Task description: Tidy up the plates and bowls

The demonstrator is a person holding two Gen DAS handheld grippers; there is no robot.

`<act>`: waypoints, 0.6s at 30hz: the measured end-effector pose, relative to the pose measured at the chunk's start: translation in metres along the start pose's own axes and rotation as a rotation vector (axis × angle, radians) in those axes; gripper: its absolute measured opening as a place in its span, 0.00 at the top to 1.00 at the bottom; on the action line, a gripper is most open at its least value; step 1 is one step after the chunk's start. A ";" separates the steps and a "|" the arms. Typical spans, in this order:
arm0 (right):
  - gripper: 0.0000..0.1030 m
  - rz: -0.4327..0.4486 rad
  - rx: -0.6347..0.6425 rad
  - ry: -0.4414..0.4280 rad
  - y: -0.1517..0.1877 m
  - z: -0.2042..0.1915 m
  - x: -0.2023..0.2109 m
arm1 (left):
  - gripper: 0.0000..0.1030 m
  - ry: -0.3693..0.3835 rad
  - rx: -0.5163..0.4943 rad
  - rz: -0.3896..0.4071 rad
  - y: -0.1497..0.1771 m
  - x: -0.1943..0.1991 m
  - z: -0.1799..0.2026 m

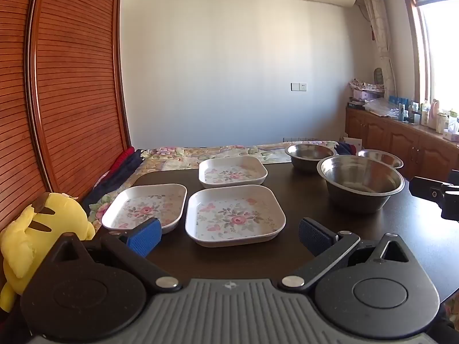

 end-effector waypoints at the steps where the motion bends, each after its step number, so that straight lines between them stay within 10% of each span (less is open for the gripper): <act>1: 0.00 0.004 -0.001 0.000 0.000 0.000 0.000 | 0.01 0.000 0.000 0.000 0.000 0.000 0.000; 18: 0.00 -0.018 0.001 0.005 0.002 0.003 -0.003 | 0.01 0.008 -0.007 0.001 -0.001 0.001 0.004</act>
Point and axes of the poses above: each gripper's, at about its wrist camera, not at the fingertips, and x roughly against the way its jaws point, z to its right, y to its underside, the point moved 1 cm from there along -x, roughly the way its jaws point, and after that the axes turned 6 degrees about x, right-handed, at the moved point
